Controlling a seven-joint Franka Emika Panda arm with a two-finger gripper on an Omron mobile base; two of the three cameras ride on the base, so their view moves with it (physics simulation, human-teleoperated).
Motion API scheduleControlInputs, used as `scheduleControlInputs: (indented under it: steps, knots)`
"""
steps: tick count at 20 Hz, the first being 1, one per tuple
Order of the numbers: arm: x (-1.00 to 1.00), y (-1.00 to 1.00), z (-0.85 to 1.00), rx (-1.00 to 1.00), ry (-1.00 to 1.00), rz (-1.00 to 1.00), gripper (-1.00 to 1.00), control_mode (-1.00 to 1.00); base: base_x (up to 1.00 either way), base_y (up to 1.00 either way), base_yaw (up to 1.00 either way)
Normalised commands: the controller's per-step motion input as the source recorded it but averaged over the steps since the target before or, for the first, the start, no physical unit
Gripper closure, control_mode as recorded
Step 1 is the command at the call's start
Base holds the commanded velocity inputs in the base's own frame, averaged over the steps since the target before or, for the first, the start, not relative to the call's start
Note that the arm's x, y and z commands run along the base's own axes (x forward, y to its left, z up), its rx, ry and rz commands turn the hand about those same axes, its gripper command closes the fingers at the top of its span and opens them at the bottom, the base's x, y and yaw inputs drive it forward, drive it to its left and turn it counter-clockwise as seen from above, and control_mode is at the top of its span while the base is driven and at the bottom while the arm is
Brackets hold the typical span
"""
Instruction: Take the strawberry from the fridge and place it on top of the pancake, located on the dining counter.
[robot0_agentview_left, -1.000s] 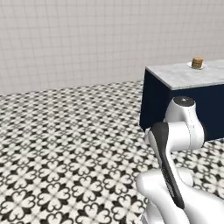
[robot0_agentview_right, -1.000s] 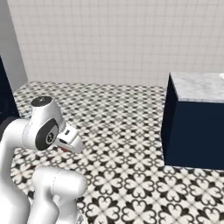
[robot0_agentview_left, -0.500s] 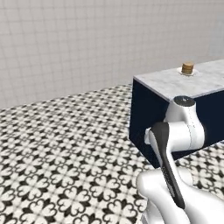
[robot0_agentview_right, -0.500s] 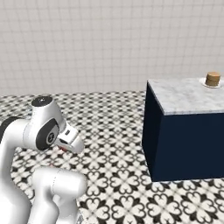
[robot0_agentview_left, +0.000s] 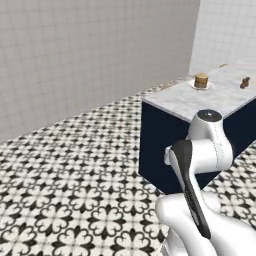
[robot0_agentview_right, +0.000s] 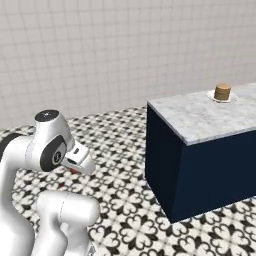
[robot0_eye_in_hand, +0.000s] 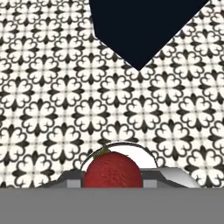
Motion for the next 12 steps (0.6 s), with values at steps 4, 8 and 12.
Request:
scheduleControlInputs:
  steps: [4, 8, 12]
  knots:
    - [0.00, 0.00, 0.00, 0.00, 0.00, 0.00, 1.00, 1.00, 1.00, 1.00, -0.47]
    - [0.00, 0.00, 0.00, 0.00, 0.00, 0.00, 1.00, 1.00, 1.00, 1.00, -0.48]
    - [0.00, 0.00, 0.00, 0.00, 0.00, 0.00, 1.00, 1.00, 0.90, 1.00, -0.41]
